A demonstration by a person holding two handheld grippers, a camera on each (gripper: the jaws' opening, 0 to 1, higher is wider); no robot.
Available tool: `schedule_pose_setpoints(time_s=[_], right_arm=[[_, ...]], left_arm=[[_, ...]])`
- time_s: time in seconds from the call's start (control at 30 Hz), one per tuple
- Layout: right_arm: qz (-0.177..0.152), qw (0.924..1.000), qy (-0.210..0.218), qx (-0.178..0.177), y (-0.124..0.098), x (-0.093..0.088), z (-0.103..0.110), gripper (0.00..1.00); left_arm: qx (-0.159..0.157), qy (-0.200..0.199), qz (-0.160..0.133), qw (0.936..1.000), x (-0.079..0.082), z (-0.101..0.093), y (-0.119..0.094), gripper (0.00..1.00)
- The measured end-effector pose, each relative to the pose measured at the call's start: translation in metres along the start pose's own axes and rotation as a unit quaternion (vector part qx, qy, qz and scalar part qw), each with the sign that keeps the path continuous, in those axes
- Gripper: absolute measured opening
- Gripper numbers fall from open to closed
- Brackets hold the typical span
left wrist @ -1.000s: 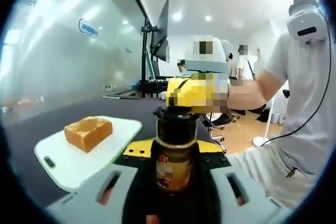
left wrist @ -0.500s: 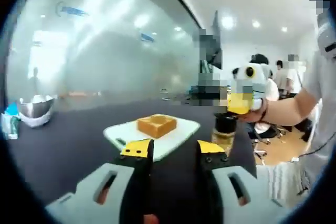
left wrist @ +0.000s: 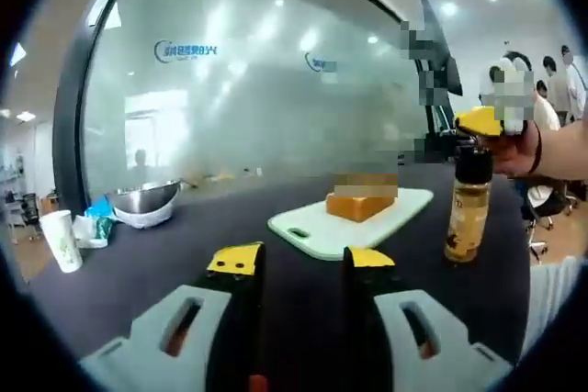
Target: Sprinkle pepper
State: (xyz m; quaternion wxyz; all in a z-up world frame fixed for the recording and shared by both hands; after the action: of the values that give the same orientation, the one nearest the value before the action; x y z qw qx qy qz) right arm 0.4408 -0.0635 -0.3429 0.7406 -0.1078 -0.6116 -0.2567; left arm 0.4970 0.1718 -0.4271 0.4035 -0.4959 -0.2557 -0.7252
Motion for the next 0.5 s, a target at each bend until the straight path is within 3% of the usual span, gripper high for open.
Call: schedule_pose_setpoints(time_s=[0.17, 0.27, 0.33, 0.43, 0.5], right_arm=[[-0.042, 0.9924, -0.052, -0.104, -0.031, 0.019, -0.035, 0.01], [-0.042, 0.9786, -0.091, -0.180, -0.056, 0.021, -0.062, 0.08], [-0.052, 0.9689, -0.097, -0.221, -0.074, 0.023, -0.070, 0.07], [-0.061, 0.9571, -0.093, -0.268, -0.101, 0.025, -0.092, 0.07], [-0.051, 0.9415, -0.117, -0.312, -0.120, 0.024, -0.109, 0.09]], left_arm=[[0.037, -0.056, -0.010, 0.9977, -0.008, 0.022, -0.009, 0.30], [0.047, -0.099, -0.026, 0.9937, -0.006, 0.023, -0.013, 0.30], [0.054, -0.102, -0.028, 0.9929, -0.005, 0.026, -0.016, 0.30], [0.057, -0.094, -0.024, 0.9937, -0.006, 0.024, -0.016, 0.30], [0.058, -0.069, -0.007, 0.9959, -0.008, 0.023, -0.013, 0.30]])
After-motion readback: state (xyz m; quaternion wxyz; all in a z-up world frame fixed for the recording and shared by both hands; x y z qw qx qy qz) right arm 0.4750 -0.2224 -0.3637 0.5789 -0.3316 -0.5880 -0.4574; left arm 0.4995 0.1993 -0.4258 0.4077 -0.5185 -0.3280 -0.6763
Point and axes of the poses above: the point that each gripper's makers call its tool centre point, and the gripper's own axes: y roughly forward along the fingers, z roughly to its left, x roughly out of its top, the point moved 6 cm from there along -y, roughly backward along the fingers, and after that the axes turned 15 degrees about y, right-handed, at the moved point
